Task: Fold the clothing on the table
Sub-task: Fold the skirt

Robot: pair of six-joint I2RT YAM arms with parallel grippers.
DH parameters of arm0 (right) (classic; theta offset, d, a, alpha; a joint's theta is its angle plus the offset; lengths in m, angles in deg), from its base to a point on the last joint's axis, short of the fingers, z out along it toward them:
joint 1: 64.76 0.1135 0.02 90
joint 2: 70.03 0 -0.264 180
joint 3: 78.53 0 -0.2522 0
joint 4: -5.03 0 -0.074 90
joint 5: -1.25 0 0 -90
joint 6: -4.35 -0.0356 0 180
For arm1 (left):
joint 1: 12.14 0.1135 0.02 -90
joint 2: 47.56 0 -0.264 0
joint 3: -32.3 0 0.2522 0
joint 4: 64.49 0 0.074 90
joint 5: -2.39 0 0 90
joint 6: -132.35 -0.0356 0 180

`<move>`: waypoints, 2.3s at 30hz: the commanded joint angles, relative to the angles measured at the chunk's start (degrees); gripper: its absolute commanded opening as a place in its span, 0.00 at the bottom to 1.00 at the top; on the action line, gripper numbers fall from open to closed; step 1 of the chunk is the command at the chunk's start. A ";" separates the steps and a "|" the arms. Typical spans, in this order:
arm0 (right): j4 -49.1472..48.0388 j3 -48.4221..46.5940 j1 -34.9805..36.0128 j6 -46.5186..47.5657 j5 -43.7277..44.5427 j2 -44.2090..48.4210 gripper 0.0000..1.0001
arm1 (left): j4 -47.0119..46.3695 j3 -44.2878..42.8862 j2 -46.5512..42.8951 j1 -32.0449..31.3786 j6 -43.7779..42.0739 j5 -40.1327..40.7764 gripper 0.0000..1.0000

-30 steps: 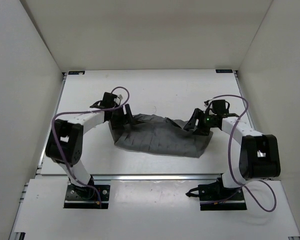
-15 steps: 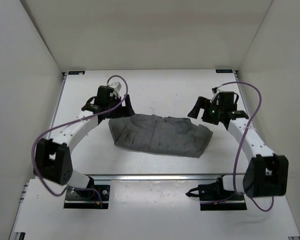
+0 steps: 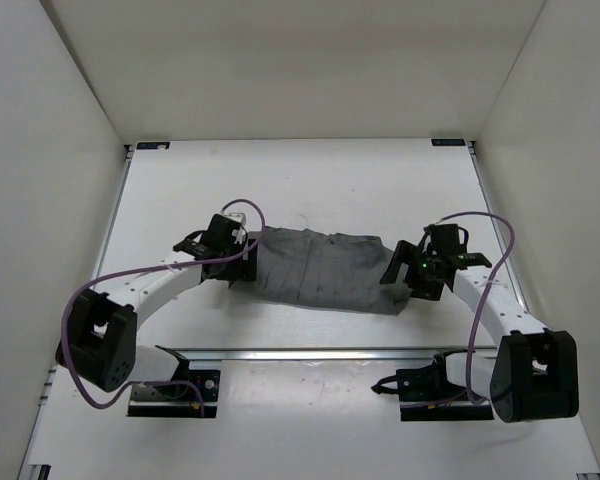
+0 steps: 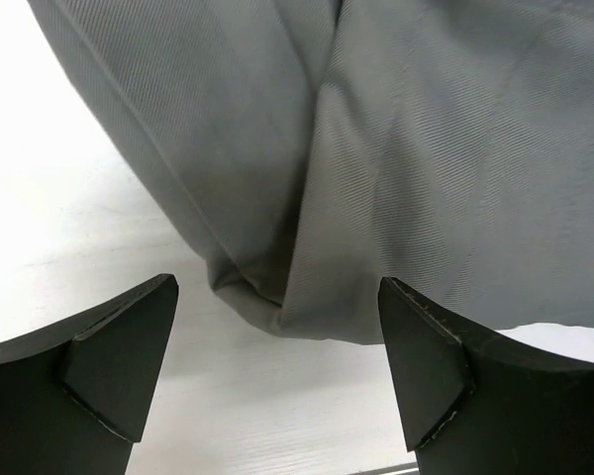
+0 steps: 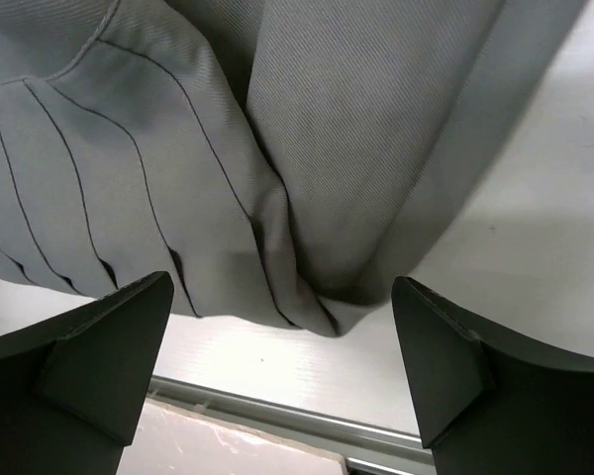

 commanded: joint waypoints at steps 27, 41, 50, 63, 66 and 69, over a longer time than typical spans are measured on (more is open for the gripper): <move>-1.42 -8.88 4.93 1.24 10.04 -22.61 0.15 | -3.13 -2.84 12.81 -1.40 -1.31 2.06 0.71; 2.62 -23.98 0.19 6.59 6.97 -19.90 0.00 | -6.74 -6.87 19.14 -5.97 5.00 -3.65 0.18; 5.97 -40.69 7.21 6.78 1.61 -23.49 0.00 | -12.26 -13.65 28.09 -8.17 9.76 -10.15 0.14; -1.85 -53.71 22.15 2.83 -9.90 -34.38 0.00 | -20.61 -17.78 35.40 -7.38 13.45 -20.87 0.16; -3.52 -56.78 25.31 1.25 -12.10 -36.59 0.00 | -22.02 -18.13 36.54 -7.29 15.03 -23.69 0.15; -3.01 -61.69 27.34 1.50 -12.99 -38.43 0.00 | -23.95 -17.17 37.60 -6.94 15.91 -25.97 0.16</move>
